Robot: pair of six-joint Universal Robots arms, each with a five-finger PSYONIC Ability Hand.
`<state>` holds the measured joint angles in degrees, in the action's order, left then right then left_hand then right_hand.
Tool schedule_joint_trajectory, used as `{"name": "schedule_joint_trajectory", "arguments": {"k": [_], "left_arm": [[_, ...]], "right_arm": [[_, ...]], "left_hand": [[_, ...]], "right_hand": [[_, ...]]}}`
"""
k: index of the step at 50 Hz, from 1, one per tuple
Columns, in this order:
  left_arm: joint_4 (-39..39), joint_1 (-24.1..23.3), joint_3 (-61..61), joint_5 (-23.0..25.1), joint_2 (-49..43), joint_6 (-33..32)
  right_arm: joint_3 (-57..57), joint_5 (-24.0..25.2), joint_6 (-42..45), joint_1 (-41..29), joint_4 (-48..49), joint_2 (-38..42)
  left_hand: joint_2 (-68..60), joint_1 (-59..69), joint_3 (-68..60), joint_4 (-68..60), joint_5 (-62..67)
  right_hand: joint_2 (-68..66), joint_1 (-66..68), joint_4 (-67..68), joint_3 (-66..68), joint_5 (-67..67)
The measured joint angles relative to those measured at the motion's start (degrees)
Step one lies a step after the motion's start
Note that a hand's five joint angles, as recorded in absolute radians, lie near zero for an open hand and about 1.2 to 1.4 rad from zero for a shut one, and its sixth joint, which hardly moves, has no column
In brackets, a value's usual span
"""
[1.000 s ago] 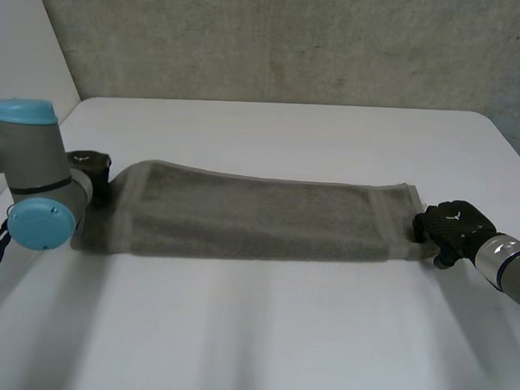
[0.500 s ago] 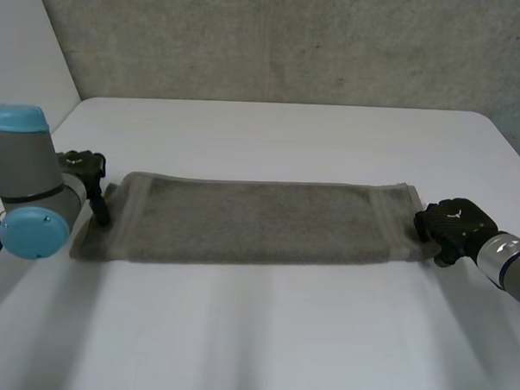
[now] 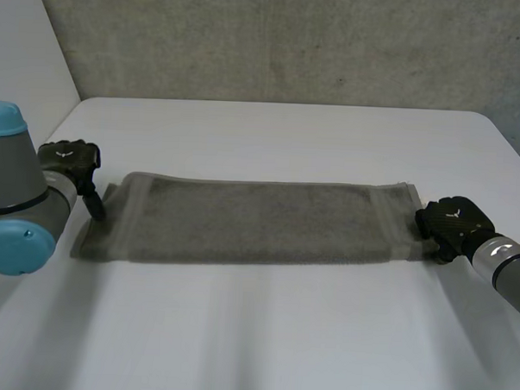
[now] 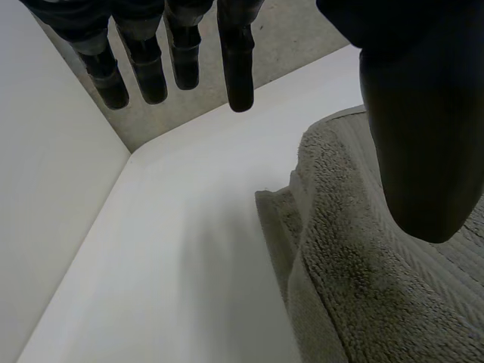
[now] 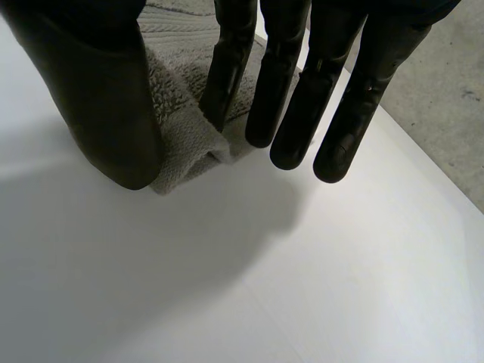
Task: Fold the towel.
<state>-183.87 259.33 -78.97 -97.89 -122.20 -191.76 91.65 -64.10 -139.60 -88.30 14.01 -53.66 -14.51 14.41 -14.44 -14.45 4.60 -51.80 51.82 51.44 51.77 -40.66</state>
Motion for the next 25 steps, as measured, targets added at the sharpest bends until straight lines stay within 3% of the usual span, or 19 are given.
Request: {"name": "schedule_joint_trajectory", "arguments": {"k": [5,8,25], "left_arm": [[-0.25,-0.43,-0.11,0.03,-0.03,0.03],[-0.24,-0.54,-0.04,0.05,-0.03,0.06],[-0.05,-0.88,-1.20,1.47,2.83,0.24]], "right_arm": [[-0.39,-0.37,-0.01,0.13,0.08,0.33],[-0.51,-0.56,-0.21,0.26,-0.06,-0.01],[-3.25,-1.15,0.05,11.68,-5.28,-11.03]], "left_hand": [[0.00,0.00,0.00,0.00,0.00],[0.00,0.00,0.00,0.00,0.00],[0.10,-0.11,0.13,0.13,-0.18]], "right_hand": [[-20.71,19.09,20.36,20.22,-18.10],[-23.35,22.44,24.99,24.35,-25.70],[-23.35,22.92,25.27,24.98,-25.78]]}}
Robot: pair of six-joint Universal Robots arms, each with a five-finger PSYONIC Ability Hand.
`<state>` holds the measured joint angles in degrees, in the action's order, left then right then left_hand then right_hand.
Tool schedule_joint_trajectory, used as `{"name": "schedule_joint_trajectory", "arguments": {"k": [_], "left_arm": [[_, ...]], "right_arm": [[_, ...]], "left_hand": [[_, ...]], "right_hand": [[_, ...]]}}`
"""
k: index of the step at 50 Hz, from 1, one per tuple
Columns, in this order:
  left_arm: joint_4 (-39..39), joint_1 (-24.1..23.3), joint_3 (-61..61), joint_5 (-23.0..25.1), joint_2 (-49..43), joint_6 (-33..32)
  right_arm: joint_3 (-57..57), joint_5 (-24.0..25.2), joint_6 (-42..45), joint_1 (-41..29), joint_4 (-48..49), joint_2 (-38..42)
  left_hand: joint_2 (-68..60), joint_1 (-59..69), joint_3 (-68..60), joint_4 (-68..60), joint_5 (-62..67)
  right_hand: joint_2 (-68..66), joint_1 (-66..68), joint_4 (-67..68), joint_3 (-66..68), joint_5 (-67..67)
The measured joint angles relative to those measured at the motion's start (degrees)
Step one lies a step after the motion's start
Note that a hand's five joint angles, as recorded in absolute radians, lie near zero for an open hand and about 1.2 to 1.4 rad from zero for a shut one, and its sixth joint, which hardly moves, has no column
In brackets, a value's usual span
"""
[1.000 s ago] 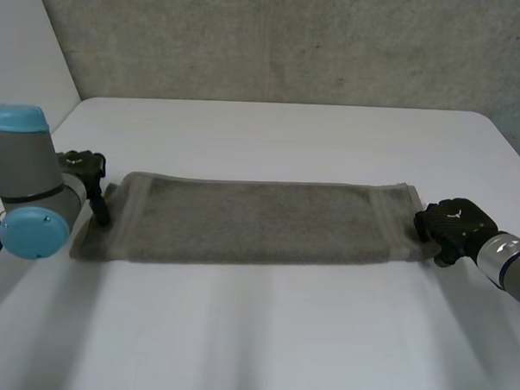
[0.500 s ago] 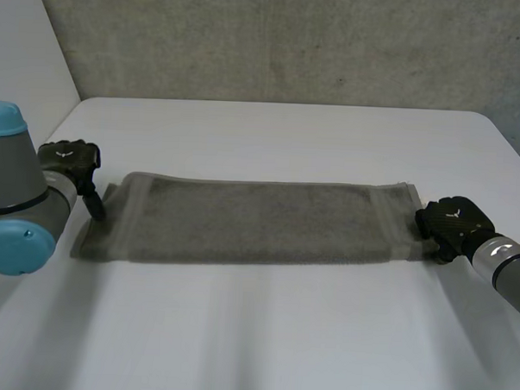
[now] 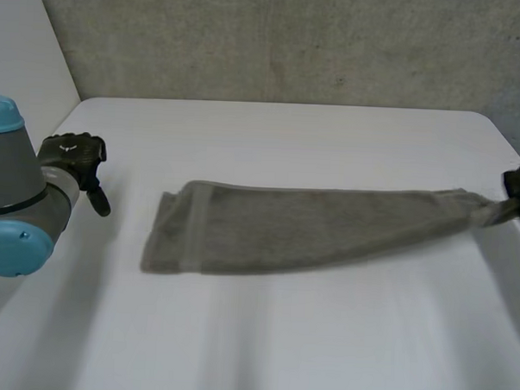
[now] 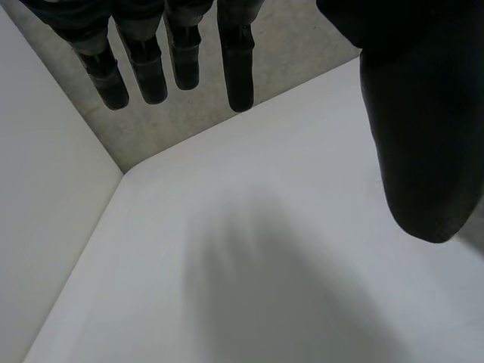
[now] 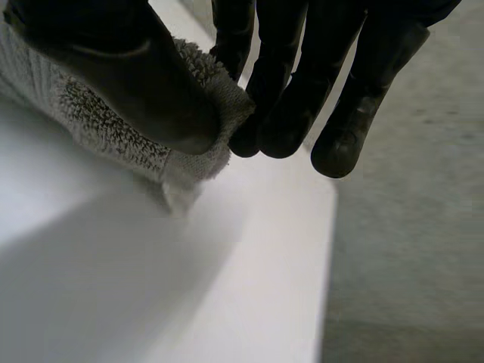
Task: Fold the towel.
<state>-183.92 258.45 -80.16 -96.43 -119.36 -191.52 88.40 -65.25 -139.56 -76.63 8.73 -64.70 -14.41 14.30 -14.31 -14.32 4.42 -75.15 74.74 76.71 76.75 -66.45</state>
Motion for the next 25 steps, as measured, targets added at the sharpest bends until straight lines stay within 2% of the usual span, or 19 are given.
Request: {"name": "schedule_joint_trajectory", "arguments": {"k": [5,9,12,17,21,25], "left_arm": [[0.05,-0.04,0.00,0.74,0.52,0.09],[0.06,-0.09,0.18,0.82,0.91,0.15],[0.06,-0.31,0.37,0.78,1.21,0.23],[0.06,-1.52,0.58,0.58,1.48,0.32],[0.00,-2.35,0.53,0.46,1.50,0.35],[-0.02,-2.91,0.40,0.43,1.42,0.36]], "right_arm": [[-5.77,-0.22,-0.34,-0.39,-4.67,-2.26],[-10.50,-0.95,-1.05,-7.44,-7.74,-2.35],[-14.60,-2.95,-1.71,-16.81,-9.28,-1.24],[-23.01,-8.97,-2.45,-37.03,-9.88,4.89],[-28.81,-11.62,-2.53,-48.62,-9.37,11.03],[-34.25,-12.39,-2.30,-55.96,-9.00,17.97]], "left_hand": [[0.00,0.00,0.00,0.00,-0.01],[0.00,0.00,0.00,0.00,-0.01],[0.00,0.00,0.01,0.00,-0.12],[0.10,-0.01,0.02,0.02,-0.24],[0.12,-0.01,0.02,0.03,-0.27],[0.12,-0.01,0.02,0.03,-0.27]], "right_hand": [[0.00,0.05,0.00,0.06,0.00],[-0.62,0.27,0.00,0.10,-0.11],[-0.81,0.27,0.01,0.12,-0.11],[-0.81,0.30,0.01,0.26,-0.11],[-0.81,0.30,0.01,0.28,-0.11],[-0.81,0.42,0.01,0.30,-0.12]]}}
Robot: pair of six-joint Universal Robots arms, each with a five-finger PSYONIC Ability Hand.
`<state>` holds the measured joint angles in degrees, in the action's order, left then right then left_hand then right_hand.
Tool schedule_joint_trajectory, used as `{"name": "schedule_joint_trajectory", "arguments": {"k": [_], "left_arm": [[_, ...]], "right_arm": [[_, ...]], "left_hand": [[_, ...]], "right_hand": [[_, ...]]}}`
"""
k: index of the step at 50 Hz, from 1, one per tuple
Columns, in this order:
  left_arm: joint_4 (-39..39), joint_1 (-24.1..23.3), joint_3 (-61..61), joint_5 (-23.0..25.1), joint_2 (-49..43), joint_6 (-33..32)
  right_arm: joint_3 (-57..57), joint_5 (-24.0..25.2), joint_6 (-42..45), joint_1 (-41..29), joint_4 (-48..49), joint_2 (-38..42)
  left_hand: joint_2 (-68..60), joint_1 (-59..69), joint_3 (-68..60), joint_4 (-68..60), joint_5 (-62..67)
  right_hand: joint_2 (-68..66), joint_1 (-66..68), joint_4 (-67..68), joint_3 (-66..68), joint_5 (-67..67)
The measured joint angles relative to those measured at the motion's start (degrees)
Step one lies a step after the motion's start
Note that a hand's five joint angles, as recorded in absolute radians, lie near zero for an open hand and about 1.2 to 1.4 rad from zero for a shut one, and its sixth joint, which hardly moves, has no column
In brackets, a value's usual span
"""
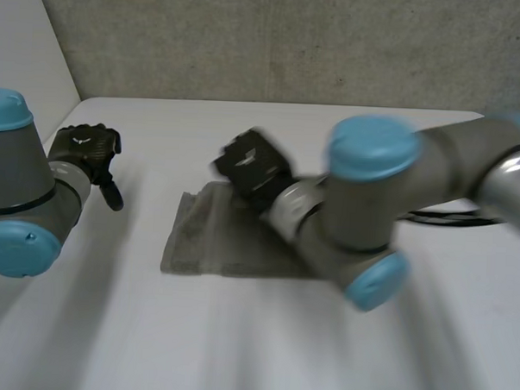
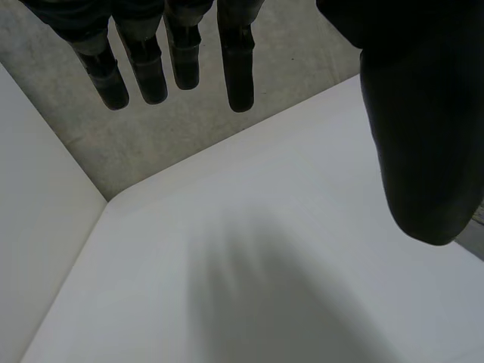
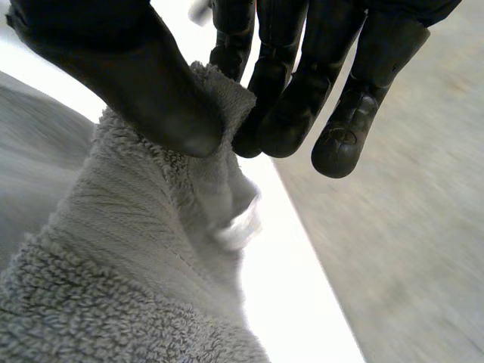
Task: Fold the towel.
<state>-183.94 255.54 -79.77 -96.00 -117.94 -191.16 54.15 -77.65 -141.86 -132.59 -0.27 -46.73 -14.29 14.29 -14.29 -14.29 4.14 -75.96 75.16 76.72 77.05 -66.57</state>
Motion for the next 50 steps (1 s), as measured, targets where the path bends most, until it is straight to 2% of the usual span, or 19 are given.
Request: {"name": "schedule_joint_trajectory", "arguments": {"k": [2,4,6,9,12,22,28,35,42,47,50], "left_arm": [[-0.01,-0.31,-0.13,-0.02,-0.16,0.00],[-0.02,-0.58,-0.21,-0.04,-0.32,0.00],[-0.02,-0.96,-0.32,-0.06,-0.58,0.00],[-0.02,-1.43,-0.38,-0.04,-0.81,0.00],[-0.01,-1.75,-0.39,0.00,-0.91,0.01],[-0.08,-2.14,-0.34,0.19,-0.50,0.14],[-0.05,-3.46,-0.43,0.26,-0.14,0.38],[-0.04,-6.15,-1.57,1.36,0.19,0.36],[-0.15,-9.65,-3.16,4.05,0.82,0.26],[-0.32,-10.90,-3.60,4.76,0.97,0.14],[-0.44,-11.10,-3.70,4.79,1.00,0.11]], "right_arm": [[-3.92,-0.22,0.30,-3.84,-0.14,5.04],[-7.17,-0.38,0.61,-6.16,-0.70,8.85],[-10.97,-0.61,0.92,-8.15,-2.06,12.89],[-14.38,-1.16,0.80,-8.92,-4.20,15.27],[-15.65,-1.65,0.06,-8.23,-5.65,14.84],[-7.94,-1.06,-9.42,1.37,-6.95,2.18],[5.02,2.03,-13.07,8.73,-6.58,-7.70],[21.69,4.49,-13.44,15.35,-3.74,-14.95],[35.29,5.10,-12.80,19.66,3.85,-16.93],[39.80,5.49,-12.57,20.89,8.04,-16.82],[41.27,5.59,-12.48,21.19,11.27,-15.45]], "left_hand": [[0.00,0.00,0.00,0.00,0.00],[0.08,-0.01,0.08,0.04,-0.09],[0.09,-0.03,0.10,0.08,-0.11],[0.10,-0.03,0.11,0.09,-0.11],[0.11,-0.03,0.10,0.10,-0.11],[0.11,-0.03,0.11,0.10,-0.11],[0.11,-0.04,0.11,0.10,-0.11],[-0.53,0.47,-0.51,-0.49,0.82],[-0.53,0.46,-0.50,-0.48,0.71],[-0.52,0.46,-0.50,-0.48,0.70],[-0.52,0.46,-0.50,-0.48,0.71]], "right_hand": [[1.85,-1.31,-2.17,-2.49,2.05],[12.73,-11.49,-12.25,-12.34,12.25],[29.10,-28.14,-29.28,-29.65,29.96],[45.41,-44.23,-45.81,-46.11,46.64],[50.47,-49.73,-51.40,-51.39,53.04],[58.60,-57.91,-60.27,-59.59,61.99],[61.56,-61.34,-61.96,-62.77,62.46],[61.56,-61.57,-61.96,-62.86,62.46],[60.92,-59.55,-61.31,-62.07,60.98],[58.77,-57.79,-59.40,-59.90,58.51],[48.19,-47.53,-48.94,-49.43,48.01]]}}
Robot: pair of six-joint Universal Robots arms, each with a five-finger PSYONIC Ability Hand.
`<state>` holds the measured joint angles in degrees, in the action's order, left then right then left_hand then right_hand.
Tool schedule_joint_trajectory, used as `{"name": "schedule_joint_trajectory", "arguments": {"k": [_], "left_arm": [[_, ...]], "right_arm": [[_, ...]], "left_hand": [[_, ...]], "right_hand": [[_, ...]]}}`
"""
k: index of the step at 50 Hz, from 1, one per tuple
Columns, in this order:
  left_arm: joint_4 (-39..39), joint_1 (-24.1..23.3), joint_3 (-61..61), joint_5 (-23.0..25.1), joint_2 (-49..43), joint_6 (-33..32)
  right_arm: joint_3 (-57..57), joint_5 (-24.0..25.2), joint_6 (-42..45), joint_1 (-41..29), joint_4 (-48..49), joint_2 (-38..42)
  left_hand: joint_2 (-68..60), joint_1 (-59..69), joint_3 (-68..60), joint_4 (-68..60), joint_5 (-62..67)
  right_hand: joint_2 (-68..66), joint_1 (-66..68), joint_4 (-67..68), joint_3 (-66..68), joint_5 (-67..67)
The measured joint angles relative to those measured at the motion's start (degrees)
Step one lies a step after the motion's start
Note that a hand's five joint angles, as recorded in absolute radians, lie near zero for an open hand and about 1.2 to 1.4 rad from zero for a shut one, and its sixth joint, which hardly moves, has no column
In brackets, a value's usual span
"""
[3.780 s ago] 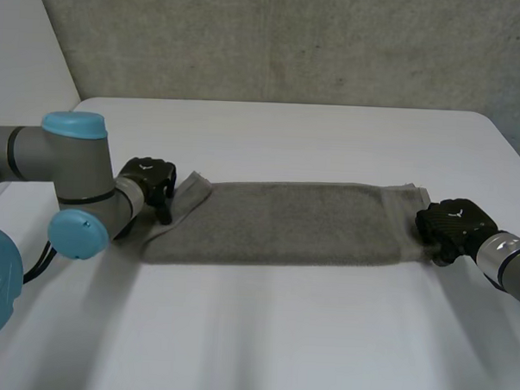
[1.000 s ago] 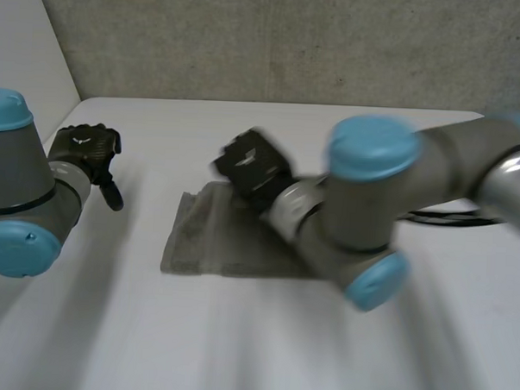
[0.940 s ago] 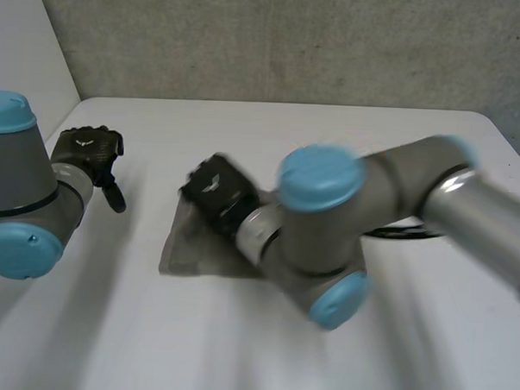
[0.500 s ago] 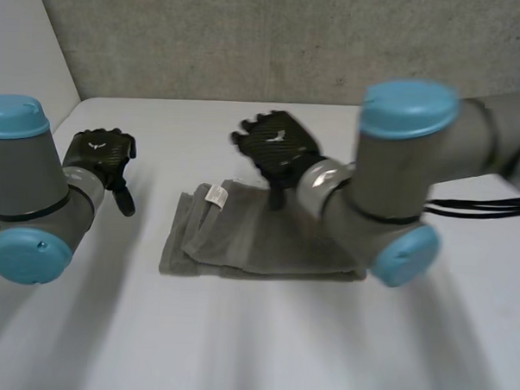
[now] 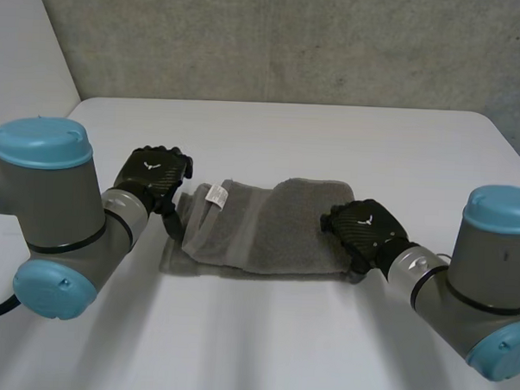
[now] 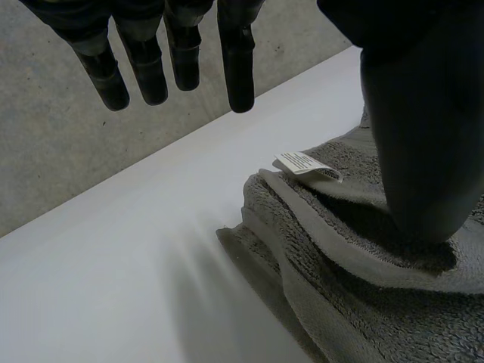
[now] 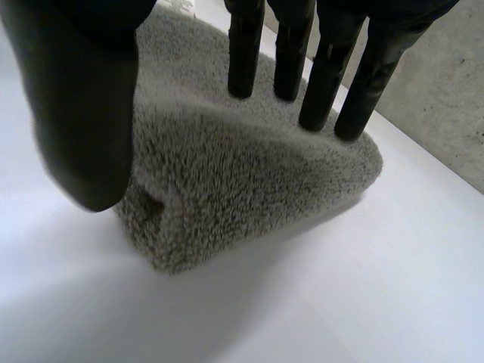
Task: Fold the towel.
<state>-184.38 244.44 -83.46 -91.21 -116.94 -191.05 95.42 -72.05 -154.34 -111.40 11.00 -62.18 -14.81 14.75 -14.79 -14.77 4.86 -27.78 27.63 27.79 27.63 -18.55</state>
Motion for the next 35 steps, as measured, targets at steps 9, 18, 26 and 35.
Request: {"name": "schedule_joint_trajectory", "arguments": {"k": [9,18,26,35], "left_arm": [[-0.11,0.42,-0.75,-0.16,0.09,0.21],[-0.16,0.69,-1.17,-0.20,0.13,0.24],[-0.15,0.79,-1.14,-0.20,0.40,0.24],[-0.12,1.04,-0.97,-0.16,1.34,0.25]], "right_arm": [[0.85,-0.65,1.92,0.79,4.97,3.59],[2.54,-2.00,6.13,3.47,4.33,0.99],[6.23,-1.96,9.78,7.88,3.06,-2.53],[5.12,-1.46,16.85,11.24,-2.07,-9.48]], "left_hand": [[0.10,-0.11,0.10,0.08,-0.05],[0.11,-0.13,0.11,0.11,-0.30],[0.20,-0.14,0.20,0.15,-0.43],[0.32,-0.22,0.30,0.23,-0.56]], "right_hand": [[-34.33,33.88,33.18,33.24,-32.40],[-44.26,45.49,48.87,48.63,-47.27],[-44.26,45.74,48.88,48.87,-47.27],[-44.26,46.61,48.88,48.95,-47.27]]}}
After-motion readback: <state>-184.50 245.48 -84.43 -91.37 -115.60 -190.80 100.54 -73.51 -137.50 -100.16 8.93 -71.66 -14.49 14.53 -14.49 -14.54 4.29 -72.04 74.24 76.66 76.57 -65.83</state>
